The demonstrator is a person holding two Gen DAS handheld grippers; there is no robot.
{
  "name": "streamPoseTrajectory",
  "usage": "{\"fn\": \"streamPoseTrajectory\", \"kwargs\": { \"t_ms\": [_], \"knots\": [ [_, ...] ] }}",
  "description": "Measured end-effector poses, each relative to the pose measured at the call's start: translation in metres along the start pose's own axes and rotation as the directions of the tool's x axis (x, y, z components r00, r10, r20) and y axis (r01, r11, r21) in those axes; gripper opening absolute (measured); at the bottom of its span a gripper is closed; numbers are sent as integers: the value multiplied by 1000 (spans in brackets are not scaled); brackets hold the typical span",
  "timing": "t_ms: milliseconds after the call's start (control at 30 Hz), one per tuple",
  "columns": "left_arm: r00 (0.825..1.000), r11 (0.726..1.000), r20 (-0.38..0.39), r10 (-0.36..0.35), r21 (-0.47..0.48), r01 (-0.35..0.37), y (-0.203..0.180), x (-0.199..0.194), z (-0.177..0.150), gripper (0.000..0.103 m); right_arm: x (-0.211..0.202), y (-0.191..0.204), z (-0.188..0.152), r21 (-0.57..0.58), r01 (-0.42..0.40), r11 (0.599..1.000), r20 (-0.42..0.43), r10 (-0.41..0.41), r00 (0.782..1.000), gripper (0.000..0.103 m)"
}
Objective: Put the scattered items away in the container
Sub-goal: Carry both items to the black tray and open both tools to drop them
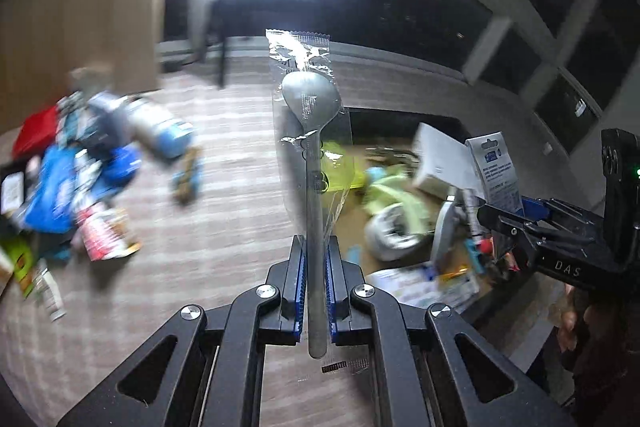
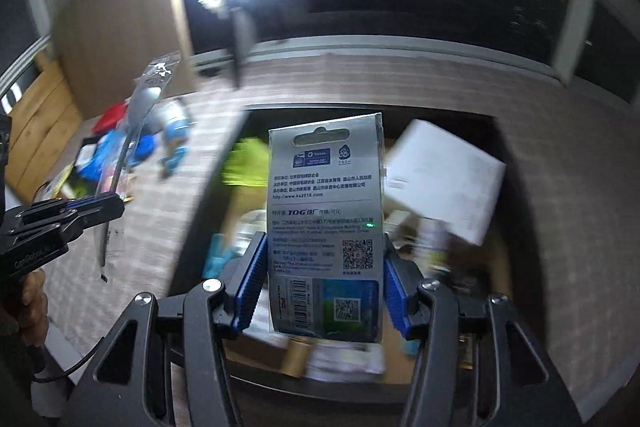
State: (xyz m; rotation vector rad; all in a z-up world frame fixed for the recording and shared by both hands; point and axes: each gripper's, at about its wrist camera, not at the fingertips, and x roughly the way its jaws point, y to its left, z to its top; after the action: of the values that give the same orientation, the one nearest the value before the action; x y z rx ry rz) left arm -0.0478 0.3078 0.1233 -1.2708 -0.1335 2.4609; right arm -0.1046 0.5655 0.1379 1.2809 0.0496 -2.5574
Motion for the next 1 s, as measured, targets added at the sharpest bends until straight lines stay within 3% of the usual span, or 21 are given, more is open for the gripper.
{"fn": "streamPoseTrajectory", "kwargs": {
  "t_ms": [200,433,467,533,567,700,1000],
  "knots": [
    [999,996,-21,-33,79,35,-55,24,12,8,-11,-48,-5,65,68,996,7,-68,998,52],
    [999,989,-29,-43,138,47,-91,36,18,11,-15,-64,-7,94,97,991,14,-98,995,53],
    [999,989,-27,-35,146,38,-94,37,19,17,-15,-64,-7,94,104,990,19,-106,994,64],
    [999,988,-30,-12,153,17,-98,39,21,73,-18,-61,-8,98,143,985,26,-146,989,80],
    [1000,988,-16,-17,155,19,-99,36,21,78,-21,-59,-8,98,163,982,41,-167,985,80],
    [1000,985,23,4,173,-8,-97,27,23,76,-24,-55,-5,105,157,982,58,-163,985,80],
    [999,994,28,36,103,-39,-52,13,26,73,-11,-19,14,66,98,993,61,-102,993,80]
  ]
}}
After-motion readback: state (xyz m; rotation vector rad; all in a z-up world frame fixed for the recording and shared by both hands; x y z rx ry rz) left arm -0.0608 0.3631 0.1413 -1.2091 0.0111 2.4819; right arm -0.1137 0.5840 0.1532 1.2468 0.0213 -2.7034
